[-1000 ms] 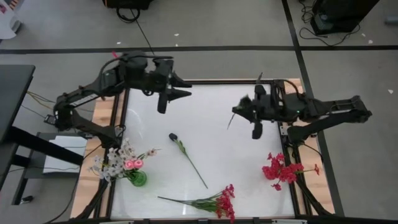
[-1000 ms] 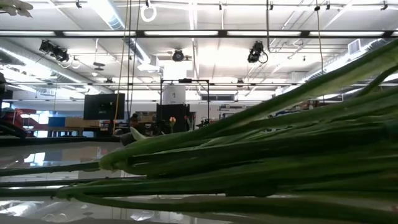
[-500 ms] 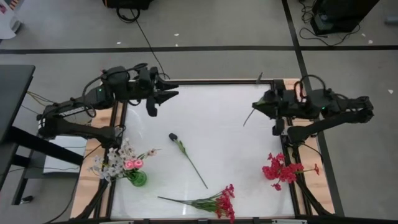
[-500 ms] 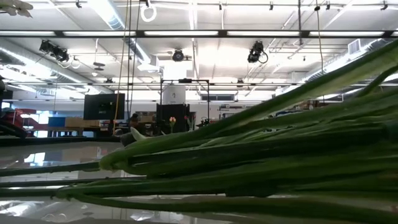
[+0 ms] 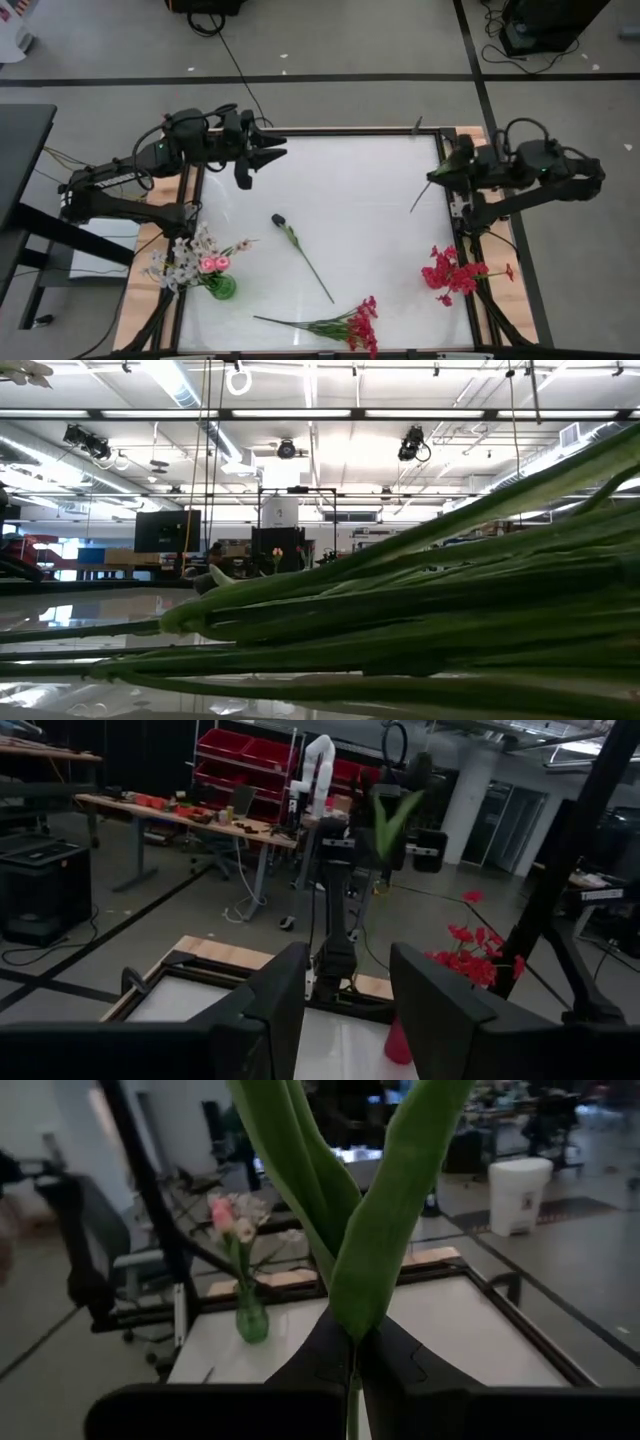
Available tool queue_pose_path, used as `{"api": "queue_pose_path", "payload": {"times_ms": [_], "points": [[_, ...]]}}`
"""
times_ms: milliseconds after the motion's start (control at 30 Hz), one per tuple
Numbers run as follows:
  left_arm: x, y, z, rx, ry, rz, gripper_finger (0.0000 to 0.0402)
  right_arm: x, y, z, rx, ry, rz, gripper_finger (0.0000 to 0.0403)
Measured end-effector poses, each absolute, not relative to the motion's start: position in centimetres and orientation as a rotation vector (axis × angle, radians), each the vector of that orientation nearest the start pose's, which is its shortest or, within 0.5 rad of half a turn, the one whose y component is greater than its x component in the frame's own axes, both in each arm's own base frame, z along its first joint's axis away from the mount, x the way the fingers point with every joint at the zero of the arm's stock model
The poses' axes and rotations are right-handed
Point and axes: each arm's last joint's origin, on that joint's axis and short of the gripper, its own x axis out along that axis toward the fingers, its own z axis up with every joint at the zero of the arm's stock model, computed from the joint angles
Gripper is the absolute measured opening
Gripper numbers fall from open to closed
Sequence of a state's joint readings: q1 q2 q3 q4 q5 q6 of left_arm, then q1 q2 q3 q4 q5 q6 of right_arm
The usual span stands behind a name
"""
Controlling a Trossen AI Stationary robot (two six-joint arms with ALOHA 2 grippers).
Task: Sort flowers into vase by color
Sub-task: Put the top black flower into the red vase
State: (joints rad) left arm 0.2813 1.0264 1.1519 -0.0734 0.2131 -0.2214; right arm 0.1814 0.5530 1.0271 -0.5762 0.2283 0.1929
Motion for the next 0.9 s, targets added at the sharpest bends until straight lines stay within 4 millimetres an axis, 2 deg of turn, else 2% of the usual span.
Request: {"api": "queue_pose_path", "payload": {"times_ms": [167, 267, 567, 767, 900], "points": [[20.8, 5.4, 42.4, -0.209, -0.057, 0.063, 0.0153, 5.1, -0.1, 38.3, 0.333, 0.169, -0.211, 0.0016], [20.8, 5.4, 42.4, -0.209, -0.057, 0.062, 0.0153, 3.5, -0.4, 37.2, 0.345, 0.247, -0.23, 0.0016], [20.8, 5.4, 42.4, -0.209, -0.056, 0.063, 0.0153, 0.8, -0.2, 35.6, 0.352, 0.386, -0.014, 0.0016], [20.8, 5.4, 42.4, -0.209, -0.056, 0.063, 0.0153, -0.9, 0.1, 35.8, 0.398, 0.324, 0.203, 0.0016], [20.8, 5.4, 42.4, -0.209, -0.056, 0.063, 0.0153, -1.0, 0.3, 36.2, 0.402, 0.264, 0.305, 0.0016]]}}
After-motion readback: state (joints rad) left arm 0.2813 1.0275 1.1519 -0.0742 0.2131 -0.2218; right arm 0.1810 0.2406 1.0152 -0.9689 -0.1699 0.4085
